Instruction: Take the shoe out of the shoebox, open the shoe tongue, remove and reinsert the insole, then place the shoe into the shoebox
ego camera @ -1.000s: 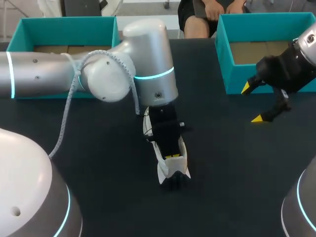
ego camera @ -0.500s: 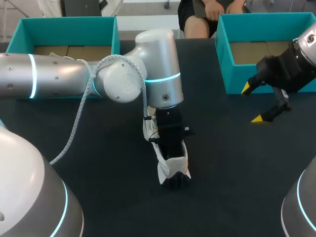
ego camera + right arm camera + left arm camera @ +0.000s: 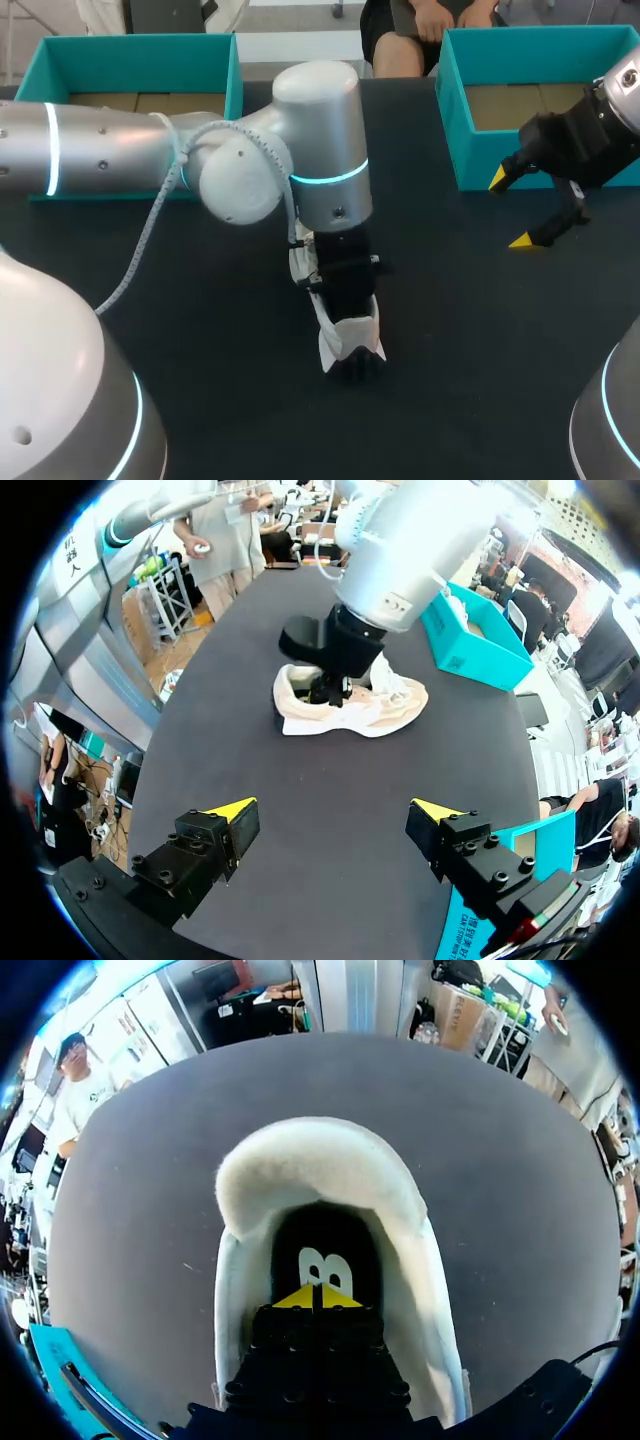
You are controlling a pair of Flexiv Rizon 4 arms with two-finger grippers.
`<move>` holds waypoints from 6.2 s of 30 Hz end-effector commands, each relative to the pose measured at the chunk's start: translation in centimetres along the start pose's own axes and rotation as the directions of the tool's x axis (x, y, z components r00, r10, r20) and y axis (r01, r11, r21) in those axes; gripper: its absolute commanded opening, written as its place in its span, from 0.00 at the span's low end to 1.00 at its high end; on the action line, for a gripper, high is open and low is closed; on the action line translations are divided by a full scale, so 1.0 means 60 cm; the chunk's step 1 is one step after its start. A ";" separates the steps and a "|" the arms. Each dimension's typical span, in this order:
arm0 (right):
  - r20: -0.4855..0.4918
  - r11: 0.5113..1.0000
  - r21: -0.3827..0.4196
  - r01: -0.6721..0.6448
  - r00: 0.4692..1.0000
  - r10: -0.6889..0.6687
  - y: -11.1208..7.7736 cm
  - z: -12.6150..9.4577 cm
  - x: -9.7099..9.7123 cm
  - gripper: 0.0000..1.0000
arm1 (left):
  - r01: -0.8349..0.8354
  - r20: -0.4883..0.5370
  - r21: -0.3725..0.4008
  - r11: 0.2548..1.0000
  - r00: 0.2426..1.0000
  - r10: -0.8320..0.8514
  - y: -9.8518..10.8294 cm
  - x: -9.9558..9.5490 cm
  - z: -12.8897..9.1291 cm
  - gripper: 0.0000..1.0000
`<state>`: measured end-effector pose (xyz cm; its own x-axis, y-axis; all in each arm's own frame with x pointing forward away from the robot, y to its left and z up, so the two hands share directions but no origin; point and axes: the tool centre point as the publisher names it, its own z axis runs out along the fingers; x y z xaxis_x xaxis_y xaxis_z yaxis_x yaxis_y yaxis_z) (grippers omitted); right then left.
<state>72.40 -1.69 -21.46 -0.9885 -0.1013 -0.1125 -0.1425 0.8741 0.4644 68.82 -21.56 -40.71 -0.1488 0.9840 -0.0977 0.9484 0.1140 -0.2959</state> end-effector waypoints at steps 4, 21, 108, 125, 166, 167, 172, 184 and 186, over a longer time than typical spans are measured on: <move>0.000 1.000 0.002 0.000 1.000 0.000 0.000 0.001 0.001 1.00 | 0.017 0.017 -0.161 0.987 1.000 -0.015 0.022 0.025 0.013 0.00; 0.000 1.000 0.002 0.000 1.000 0.000 0.000 0.001 0.001 1.00 | 0.039 0.073 -0.328 0.944 0.997 -0.016 0.043 0.028 -0.040 0.00; 0.000 1.000 0.002 0.000 1.000 0.000 0.000 0.001 0.001 1.00 | -0.069 -0.014 -0.453 0.889 0.997 0.070 0.082 0.009 -0.201 0.33; 0.000 1.000 0.002 0.000 1.000 0.000 0.000 0.001 0.001 1.00 | -0.061 -0.019 -0.409 0.910 0.998 0.059 0.062 0.022 -0.169 0.36; 0.000 1.000 0.002 0.000 1.000 0.000 0.000 0.001 0.001 1.00 | 0.077 -0.005 -0.396 0.915 0.996 -0.086 0.047 0.006 -0.138 0.36; 0.000 1.000 0.002 0.000 1.000 0.000 0.000 0.001 0.001 1.00 | 0.093 -0.001 -0.386 0.918 0.995 -0.101 0.043 0.006 -0.139 0.36; 0.000 1.000 0.002 0.000 1.000 0.000 0.000 0.001 0.001 1.00 | 0.205 0.032 -0.339 0.918 0.978 -0.207 0.020 0.011 -0.153 0.34; 0.000 1.000 0.002 0.000 1.000 0.000 0.000 0.001 0.001 1.00 | 0.463 0.175 -0.393 0.794 0.886 -0.430 0.013 0.022 -0.199 1.00; 0.000 1.000 0.002 0.000 1.000 0.000 0.000 0.001 0.001 1.00 | 0.463 0.175 -0.393 0.794 0.886 -0.430 0.013 0.022 -0.199 1.00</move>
<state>72.40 -1.70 -21.44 -0.9885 -0.1015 -0.1124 -0.1425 0.8742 0.4643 72.90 -19.05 -29.73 -0.5908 0.7986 -0.1149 0.7937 0.6008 0.0952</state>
